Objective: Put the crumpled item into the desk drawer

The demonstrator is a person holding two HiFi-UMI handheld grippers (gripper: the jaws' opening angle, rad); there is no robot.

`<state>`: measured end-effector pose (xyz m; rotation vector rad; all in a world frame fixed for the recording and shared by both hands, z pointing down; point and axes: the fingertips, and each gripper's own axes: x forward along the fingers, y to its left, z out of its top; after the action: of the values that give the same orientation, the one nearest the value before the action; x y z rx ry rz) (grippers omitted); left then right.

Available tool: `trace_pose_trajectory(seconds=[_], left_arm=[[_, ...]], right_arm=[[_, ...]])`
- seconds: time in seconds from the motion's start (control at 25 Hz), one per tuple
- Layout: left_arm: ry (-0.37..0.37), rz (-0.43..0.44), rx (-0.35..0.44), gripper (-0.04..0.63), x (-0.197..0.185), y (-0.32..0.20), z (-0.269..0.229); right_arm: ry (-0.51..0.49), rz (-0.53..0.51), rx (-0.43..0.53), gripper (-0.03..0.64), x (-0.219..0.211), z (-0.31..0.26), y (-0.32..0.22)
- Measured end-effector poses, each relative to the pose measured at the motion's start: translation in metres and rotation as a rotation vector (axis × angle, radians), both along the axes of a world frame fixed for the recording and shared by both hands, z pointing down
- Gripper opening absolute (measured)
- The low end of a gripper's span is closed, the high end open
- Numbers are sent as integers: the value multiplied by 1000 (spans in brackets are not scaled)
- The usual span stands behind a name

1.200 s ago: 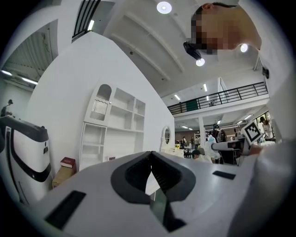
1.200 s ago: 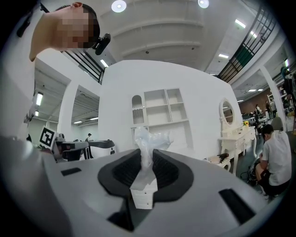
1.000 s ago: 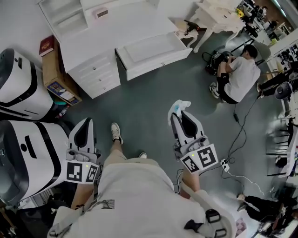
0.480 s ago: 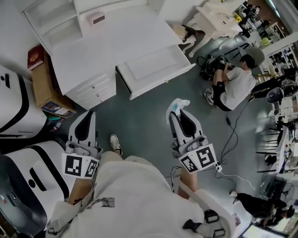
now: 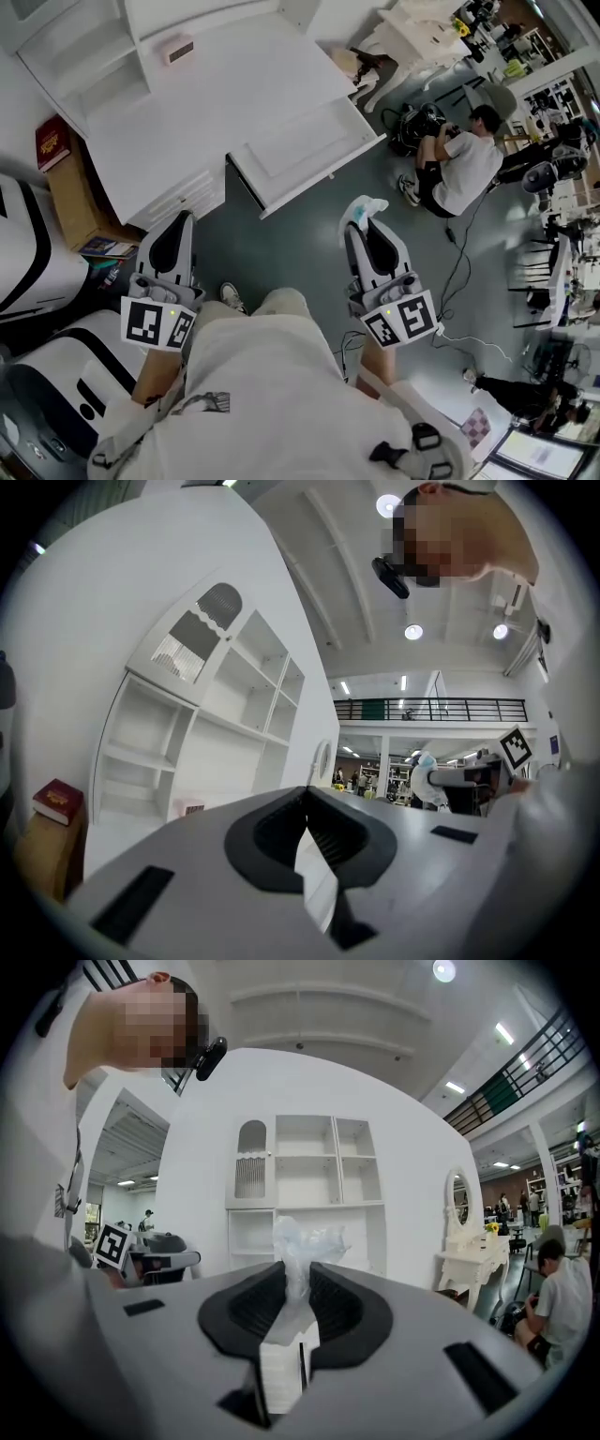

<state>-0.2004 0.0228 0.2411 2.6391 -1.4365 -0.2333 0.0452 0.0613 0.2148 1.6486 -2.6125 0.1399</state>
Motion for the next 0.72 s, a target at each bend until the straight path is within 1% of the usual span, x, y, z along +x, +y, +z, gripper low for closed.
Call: trace_pose_trajectory(seconds=[0.16,0.32,0.4,0.52,0.64,0.72], left_arm=[[5,4,0,15,7,-17,-3],[-7,-8,-9,15,22,-35,1],[-9,-19,-4,15,36,-51,-1],[-12,-33,24,15,61,-73,-16],[-41,-30,53,15,86,-87,-27],[-53,-36,57,15,98,-99,-30]], right_arm=[[-8,20,1,87,13,-1,-12],[-28,6,2,87,28,5,-36],[-39,-7,11,87,41,5,-54],[-53,-26,23,87,64,2,-82],[-57,-41,41,87,82,-1,-106],[-65,-51,43,87,93,1,-121]])
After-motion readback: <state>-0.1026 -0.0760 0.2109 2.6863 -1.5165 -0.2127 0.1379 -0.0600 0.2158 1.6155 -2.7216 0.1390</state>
